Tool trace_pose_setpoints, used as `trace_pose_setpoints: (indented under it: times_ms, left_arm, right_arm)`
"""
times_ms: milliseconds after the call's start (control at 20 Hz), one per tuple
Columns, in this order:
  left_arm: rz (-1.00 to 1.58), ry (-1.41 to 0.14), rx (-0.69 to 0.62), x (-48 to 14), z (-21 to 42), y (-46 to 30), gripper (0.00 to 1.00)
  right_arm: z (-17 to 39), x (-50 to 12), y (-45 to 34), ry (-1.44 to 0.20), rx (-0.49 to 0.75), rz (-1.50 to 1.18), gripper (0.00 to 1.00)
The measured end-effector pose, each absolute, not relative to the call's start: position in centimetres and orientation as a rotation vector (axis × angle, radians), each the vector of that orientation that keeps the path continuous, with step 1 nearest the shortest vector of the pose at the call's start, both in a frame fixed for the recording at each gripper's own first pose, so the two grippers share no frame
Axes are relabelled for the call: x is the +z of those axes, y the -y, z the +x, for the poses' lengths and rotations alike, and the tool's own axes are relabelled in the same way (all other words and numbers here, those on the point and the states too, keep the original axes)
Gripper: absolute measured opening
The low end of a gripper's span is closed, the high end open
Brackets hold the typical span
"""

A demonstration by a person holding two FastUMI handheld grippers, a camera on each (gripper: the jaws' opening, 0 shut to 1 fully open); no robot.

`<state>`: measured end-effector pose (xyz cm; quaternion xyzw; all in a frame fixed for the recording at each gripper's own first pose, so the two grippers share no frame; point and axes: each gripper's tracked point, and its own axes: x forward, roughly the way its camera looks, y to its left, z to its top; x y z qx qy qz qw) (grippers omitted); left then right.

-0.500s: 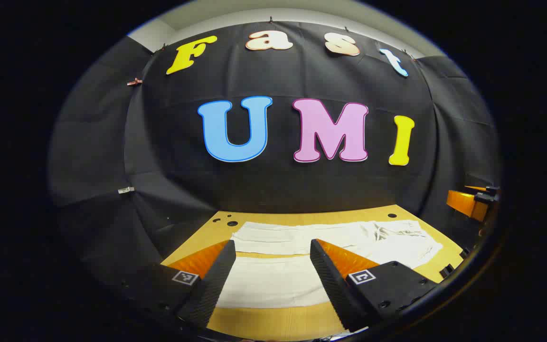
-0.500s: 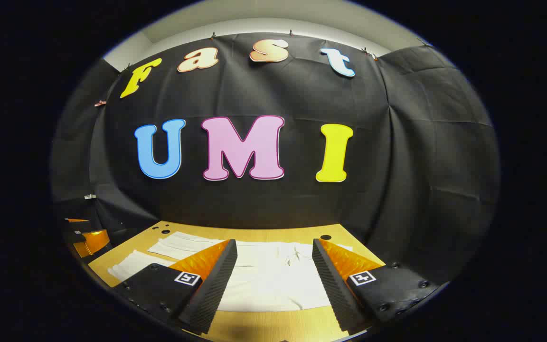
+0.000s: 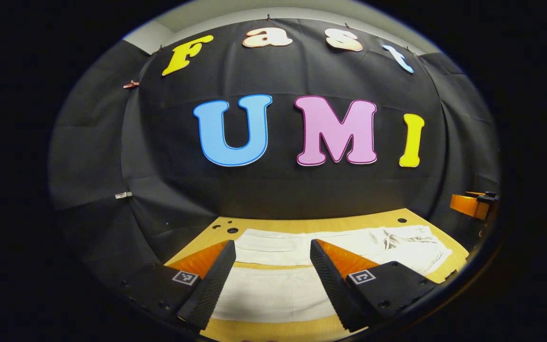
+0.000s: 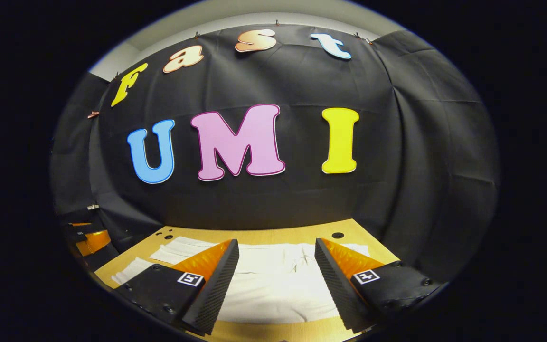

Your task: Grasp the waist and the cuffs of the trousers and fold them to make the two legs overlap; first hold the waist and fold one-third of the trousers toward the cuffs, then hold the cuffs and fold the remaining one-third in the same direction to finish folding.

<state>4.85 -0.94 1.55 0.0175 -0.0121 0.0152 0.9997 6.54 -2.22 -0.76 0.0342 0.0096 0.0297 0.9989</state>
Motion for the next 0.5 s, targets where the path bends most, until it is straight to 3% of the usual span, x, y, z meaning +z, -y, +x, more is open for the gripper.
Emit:
trace_pose_setpoints:
  times_ms: [500]
  left_arm:
    - [-0.001, -0.024, 0.015, -1.1, 6.9, 2.0, 0.99]
  right_arm:
    - [8.0, -2.3, 1.9, -0.024, 0.109, 0.017, 0.98]
